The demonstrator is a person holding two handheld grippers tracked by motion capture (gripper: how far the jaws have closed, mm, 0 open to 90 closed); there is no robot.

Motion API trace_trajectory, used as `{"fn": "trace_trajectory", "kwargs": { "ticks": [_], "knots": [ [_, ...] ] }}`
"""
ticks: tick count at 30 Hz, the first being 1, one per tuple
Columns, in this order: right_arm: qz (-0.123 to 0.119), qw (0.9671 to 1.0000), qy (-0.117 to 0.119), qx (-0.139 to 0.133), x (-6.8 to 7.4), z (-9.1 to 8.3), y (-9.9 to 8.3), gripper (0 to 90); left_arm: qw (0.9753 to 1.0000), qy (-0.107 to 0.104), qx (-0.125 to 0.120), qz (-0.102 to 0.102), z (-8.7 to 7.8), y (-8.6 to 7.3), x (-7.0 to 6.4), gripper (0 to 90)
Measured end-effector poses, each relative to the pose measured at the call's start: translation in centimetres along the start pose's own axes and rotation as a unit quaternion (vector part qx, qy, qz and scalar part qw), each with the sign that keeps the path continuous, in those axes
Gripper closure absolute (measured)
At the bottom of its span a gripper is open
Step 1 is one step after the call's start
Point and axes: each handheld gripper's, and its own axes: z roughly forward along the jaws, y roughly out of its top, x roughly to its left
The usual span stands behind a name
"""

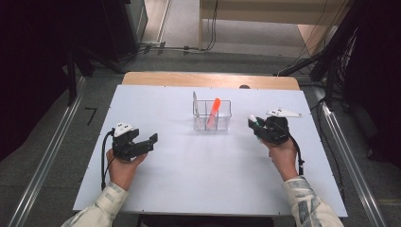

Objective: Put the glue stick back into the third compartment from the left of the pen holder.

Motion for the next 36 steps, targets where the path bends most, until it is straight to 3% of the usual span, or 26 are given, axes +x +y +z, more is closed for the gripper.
{"fn": "trace_trajectory", "kwargs": {
  "ticks": [27, 36],
  "knots": [
    [-0.007, 0.9997, 0.016, -0.016, 2.8, 2.5, 3.1, 63.1, 0.9999, 0.008, -0.006, 0.008, -0.2, 0.1, 0.1, 22.0],
    [-0.006, 0.9994, 0.013, -0.033, 3.5, 3.0, 5.0, 63.0, 0.9999, 0.010, -0.007, 0.009, -0.2, 0.2, 0.2, 22.0]
  ]
}}
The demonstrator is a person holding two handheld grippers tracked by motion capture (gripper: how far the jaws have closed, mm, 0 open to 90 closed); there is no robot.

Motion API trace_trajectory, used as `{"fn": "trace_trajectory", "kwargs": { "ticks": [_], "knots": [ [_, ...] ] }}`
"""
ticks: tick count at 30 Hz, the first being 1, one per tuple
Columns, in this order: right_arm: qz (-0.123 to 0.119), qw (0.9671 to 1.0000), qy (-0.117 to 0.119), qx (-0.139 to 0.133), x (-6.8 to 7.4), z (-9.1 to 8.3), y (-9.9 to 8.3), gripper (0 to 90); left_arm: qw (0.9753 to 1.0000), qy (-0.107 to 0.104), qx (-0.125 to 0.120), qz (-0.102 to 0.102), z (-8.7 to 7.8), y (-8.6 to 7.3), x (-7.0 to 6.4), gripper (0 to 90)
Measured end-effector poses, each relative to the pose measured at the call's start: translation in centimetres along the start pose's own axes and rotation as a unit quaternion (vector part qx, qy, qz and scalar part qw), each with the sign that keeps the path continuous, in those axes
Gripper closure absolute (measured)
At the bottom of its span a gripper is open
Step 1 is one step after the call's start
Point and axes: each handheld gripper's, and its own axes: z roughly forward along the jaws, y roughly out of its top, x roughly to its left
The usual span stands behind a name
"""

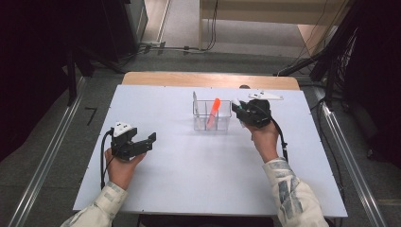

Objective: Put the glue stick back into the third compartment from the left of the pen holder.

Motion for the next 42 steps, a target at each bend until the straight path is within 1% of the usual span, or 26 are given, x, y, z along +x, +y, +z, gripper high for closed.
{"fn": "trace_trajectory", "kwargs": {
  "ticks": [3, 12, 21, 27, 29, 33, 42],
  "knots": [
    [0.002, 1.0000, -0.003, -0.006, 0.2, 0.3, 0.4, 63.0, 1.0000, 0.002, 0.001, 0.001, 0.0, 0.0, 0.0, 21.9],
    [0.009, 0.9999, -0.004, -0.009, 0.6, 1.4, 1.5, 63.0, 1.0000, 0.002, -0.001, 0.000, 0.0, 0.0, 0.2, 21.9],
    [0.009, 0.9999, -0.004, -0.006, 1.1, 2.6, 2.2, 63.0, 1.0000, 0.001, -0.001, 0.000, 0.0, 0.0, 0.1, 22.0],
    [0.016, 0.9998, -0.004, -0.008, 1.4, 3.4, 3.1, 63.0, 1.0000, 0.000, -0.002, 0.000, 0.0, 0.0, 0.1, 22.0],
    [0.019, 0.9998, -0.001, -0.008, 1.5, 3.6, 3.3, 63.0, 1.0000, 0.000, -0.002, 0.000, 0.0, 0.0, 0.2, 22.0],
    [0.018, 0.9998, 0.000, -0.011, 1.8, 3.7, 3.6, 63.0, 1.0000, -0.001, -0.002, 0.000, 0.0, 0.1, 0.2, 22.0],
    [0.028, 0.9995, 0.009, -0.013, 2.0, 4.1, 3.7, 63.0, 1.0000, -0.001, -0.003, -0.001, 0.0, 0.1, 0.2, 22.0]
  ]
}}
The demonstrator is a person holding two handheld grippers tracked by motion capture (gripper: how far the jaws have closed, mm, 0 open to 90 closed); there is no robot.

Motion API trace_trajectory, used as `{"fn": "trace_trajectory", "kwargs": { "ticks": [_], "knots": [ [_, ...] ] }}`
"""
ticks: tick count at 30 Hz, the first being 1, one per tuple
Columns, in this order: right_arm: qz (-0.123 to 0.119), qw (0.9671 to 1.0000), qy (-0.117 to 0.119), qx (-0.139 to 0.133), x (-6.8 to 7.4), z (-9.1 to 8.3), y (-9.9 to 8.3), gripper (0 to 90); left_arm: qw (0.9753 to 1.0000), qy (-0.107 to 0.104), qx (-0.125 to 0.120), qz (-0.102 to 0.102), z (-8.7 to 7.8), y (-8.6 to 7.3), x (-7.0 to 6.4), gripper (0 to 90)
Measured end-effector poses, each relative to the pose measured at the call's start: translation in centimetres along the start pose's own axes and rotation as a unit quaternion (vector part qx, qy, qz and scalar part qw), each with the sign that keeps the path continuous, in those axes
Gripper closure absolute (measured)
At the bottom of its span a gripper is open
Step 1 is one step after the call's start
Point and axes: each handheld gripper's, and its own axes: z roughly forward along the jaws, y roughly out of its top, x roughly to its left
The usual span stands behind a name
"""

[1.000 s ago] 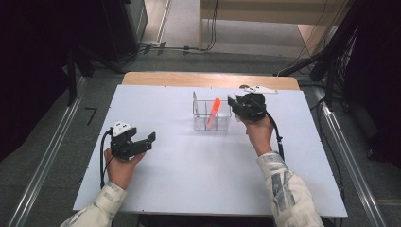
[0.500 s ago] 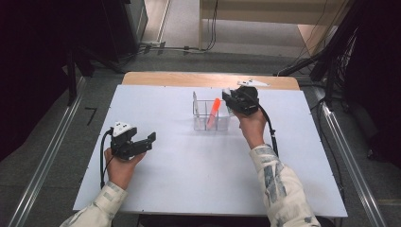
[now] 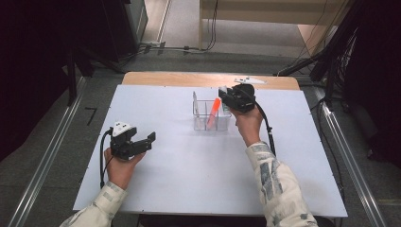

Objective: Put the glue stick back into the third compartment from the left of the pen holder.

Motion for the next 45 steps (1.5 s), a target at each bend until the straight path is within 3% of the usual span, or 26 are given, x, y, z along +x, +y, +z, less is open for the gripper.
{"fn": "trace_trajectory", "kwargs": {
  "ticks": [14, 24, 38, 45],
  "knots": [
    [0.007, 1.0000, 0.002, 0.002, -0.4, -0.2, -1.0, 62.9, 1.0000, 0.001, 0.000, -0.001, 0.0, 0.0, 0.0, 22.0],
    [0.008, 0.9999, 0.010, 0.000, -0.9, -1.1, -2.7, 60.4, 1.0000, 0.002, 0.003, 0.002, 0.0, 0.0, -0.1, 22.0],
    [-0.001, 0.9999, 0.014, 0.003, -1.6, -1.5, -3.5, 36.8, 1.0000, 0.004, 0.001, 0.000, 0.0, 0.0, 0.0, 21.9],
    [-0.011, 0.9999, 0.008, 0.009, -1.9, -2.3, -4.1, 30.6, 1.0000, 0.008, 0.003, 0.002, 0.1, -0.1, 0.1, 21.8]
  ]
}}
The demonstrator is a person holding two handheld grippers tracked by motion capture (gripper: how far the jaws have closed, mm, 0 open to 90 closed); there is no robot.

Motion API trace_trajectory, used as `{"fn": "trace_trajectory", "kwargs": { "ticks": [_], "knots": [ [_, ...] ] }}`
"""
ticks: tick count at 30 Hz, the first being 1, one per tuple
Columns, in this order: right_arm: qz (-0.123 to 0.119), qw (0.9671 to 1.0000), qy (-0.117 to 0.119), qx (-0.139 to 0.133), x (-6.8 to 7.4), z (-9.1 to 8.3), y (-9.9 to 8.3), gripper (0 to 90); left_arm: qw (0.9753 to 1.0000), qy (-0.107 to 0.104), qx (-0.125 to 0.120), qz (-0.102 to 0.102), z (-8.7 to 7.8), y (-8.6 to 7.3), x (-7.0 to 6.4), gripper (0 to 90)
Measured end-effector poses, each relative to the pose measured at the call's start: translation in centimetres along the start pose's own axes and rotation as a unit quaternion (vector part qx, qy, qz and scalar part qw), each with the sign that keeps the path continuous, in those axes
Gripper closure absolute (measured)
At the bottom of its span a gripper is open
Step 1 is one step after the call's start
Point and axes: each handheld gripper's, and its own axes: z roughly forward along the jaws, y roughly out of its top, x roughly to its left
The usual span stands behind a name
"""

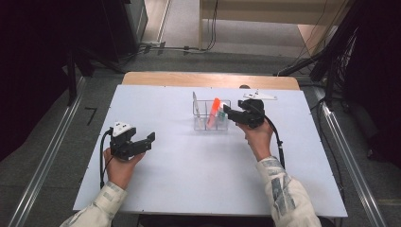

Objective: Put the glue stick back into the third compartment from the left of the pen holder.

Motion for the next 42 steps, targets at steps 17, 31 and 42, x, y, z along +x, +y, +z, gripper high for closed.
{"fn": "trace_trajectory", "kwargs": {
  "ticks": [17, 31, 42],
  "knots": [
    [-0.018, 0.9996, -0.002, 0.021, -0.7, -2.1, -3.1, 24.3, 0.9998, 0.020, -0.004, 0.007, -0.3, 0.0, 0.3, 21.7],
    [-0.021, 0.9995, -0.010, 0.023, -1.4, -4.5, -5.1, 22.0, 0.9994, 0.032, -0.007, 0.012, -0.8, -0.2, 0.7, 21.7],
    [-0.024, 0.9991, -0.025, 0.026, -2.6, -6.6, -6.4, 19.8, 0.9991, 0.037, -0.006, 0.020, -1.0, -0.5, 0.7, 21.5]
  ]
}}
